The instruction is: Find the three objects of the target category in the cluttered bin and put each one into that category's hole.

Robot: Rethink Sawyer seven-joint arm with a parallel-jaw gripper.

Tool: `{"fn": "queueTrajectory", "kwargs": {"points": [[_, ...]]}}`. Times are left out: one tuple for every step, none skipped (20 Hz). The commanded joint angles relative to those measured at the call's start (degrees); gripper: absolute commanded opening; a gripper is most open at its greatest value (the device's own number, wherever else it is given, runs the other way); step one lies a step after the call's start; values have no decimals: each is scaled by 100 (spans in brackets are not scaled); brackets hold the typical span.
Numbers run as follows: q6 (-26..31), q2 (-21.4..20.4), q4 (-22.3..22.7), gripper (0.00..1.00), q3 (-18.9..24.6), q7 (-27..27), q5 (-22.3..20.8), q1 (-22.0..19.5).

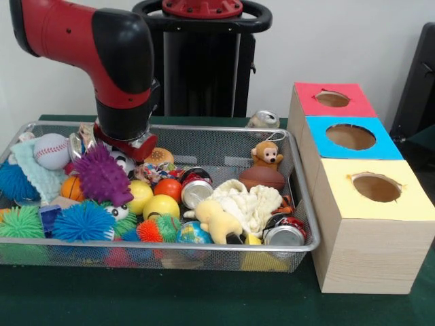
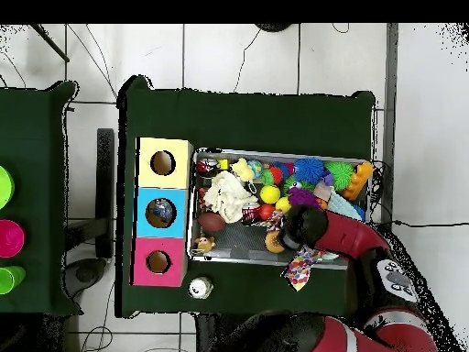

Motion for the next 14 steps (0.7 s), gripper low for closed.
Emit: {"fn": "queueTrajectory", "kwargs": {"points": [[-106,274,-211,100,676,-348,-239,-181],[-137,219,-124,100,671,-263,-221,-133],[-160,196,-72,100,676,-210,-206,-112],[-205,191,-38,100,690,-164,-189,-89],[-250,185,-5,100,704,-119,-173,-66],[-292,186,40,100,732,-77,-147,-57],[-335,187,85,100,761,-36,-121,-48],[-374,184,146,100,793,19,-84,-41],[-420,165,237,100,815,97,-45,-18],[-466,145,328,100,838,175,-6,5],[-510,124,431,100,880,255,50,14],[-566,120,527,100,927,332,98,23],[-619,126,625,100,1003,398,162,10],[-678,142,706,100,1074,470,224,8]]}}
